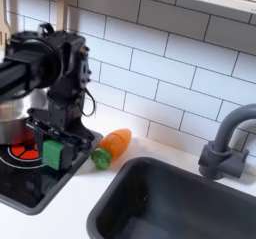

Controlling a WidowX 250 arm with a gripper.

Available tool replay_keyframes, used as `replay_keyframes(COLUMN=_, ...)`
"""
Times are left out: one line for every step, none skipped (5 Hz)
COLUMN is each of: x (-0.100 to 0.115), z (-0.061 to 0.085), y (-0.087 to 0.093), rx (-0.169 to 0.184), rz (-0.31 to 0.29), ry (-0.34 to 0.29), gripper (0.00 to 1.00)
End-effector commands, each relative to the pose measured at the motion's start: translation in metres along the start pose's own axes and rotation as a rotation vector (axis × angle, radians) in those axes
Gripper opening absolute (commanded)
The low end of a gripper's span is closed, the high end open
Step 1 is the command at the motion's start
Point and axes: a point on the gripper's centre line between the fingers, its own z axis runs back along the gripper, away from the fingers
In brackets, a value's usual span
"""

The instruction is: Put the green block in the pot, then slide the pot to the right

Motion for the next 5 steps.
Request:
replay_keyframes(x=-0.004, z=0.026, y=0.008, rx=0.008, rz=0.001, ry=-0.066, gripper=0.0)
replay_keyframes(x=-0.006, z=0.032, y=0.011, rx=0.009, rz=0.004, ry=-0.082, gripper=0.0)
replay_keyframes(x=-0.006, z=0.045, y=0.026, rx=0.017, rz=0.024, ry=-0.124, gripper=0.0)
replay_keyframes(x=-0.006, z=0.042, y=0.035, rx=0.029, rz=0.041, ry=-0.12, gripper=0.0)
replay_keyframes(x=-0.002, z=0.045, y=0.044, rx=0.035, rz=0.059, ry=-0.141, gripper=0.0)
